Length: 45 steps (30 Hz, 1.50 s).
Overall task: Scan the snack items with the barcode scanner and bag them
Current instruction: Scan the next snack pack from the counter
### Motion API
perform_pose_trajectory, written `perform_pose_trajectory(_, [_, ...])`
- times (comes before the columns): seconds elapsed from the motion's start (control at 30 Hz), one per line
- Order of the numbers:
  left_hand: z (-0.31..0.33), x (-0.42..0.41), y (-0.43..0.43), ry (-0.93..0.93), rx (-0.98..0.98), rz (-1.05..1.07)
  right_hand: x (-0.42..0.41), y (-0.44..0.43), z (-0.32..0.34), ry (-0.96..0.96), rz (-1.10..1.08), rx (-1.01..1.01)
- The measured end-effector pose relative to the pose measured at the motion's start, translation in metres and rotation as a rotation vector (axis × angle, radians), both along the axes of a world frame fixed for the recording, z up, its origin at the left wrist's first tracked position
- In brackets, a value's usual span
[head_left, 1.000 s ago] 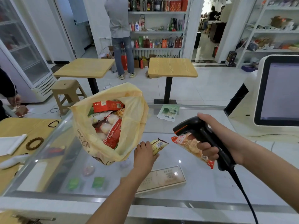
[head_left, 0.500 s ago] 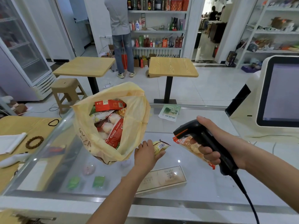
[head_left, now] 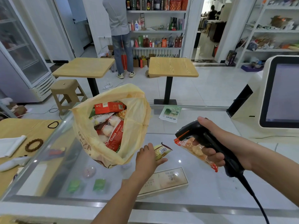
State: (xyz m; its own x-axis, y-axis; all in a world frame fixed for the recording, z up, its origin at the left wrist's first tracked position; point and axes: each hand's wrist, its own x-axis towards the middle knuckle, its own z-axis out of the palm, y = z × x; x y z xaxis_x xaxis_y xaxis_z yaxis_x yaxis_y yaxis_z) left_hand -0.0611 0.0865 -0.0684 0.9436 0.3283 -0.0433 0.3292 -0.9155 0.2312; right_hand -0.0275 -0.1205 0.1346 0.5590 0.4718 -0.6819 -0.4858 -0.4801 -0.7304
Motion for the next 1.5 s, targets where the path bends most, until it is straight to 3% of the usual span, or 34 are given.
perform_pose_trajectory(0.33, [-0.002,0.001,0.002,-0.063,-0.049,-0.028,-0.003,-0.002,0.005,-0.047,0.015,0.007])
perform_pose_trajectory(0.63, [-0.005,0.007,0.005,-0.106,-0.280,0.061,-0.006,0.000,0.006,-0.049,-0.020,0.006])
perform_pose_trajectory(0.9, [-0.010,0.001,0.004,-0.020,-0.096,-0.048,-0.004,0.001,0.007,-0.060,0.003,-0.021])
perform_pose_trajectory(1.17, [-0.004,0.004,0.000,-0.037,-0.179,0.070,-0.006,0.000,0.013,-0.081,0.030,-0.075])
perform_pose_trajectory(1.5, [-0.004,0.005,-0.001,-0.019,-0.185,0.075,-0.010,-0.006,0.022,-0.089,0.024,-0.082])
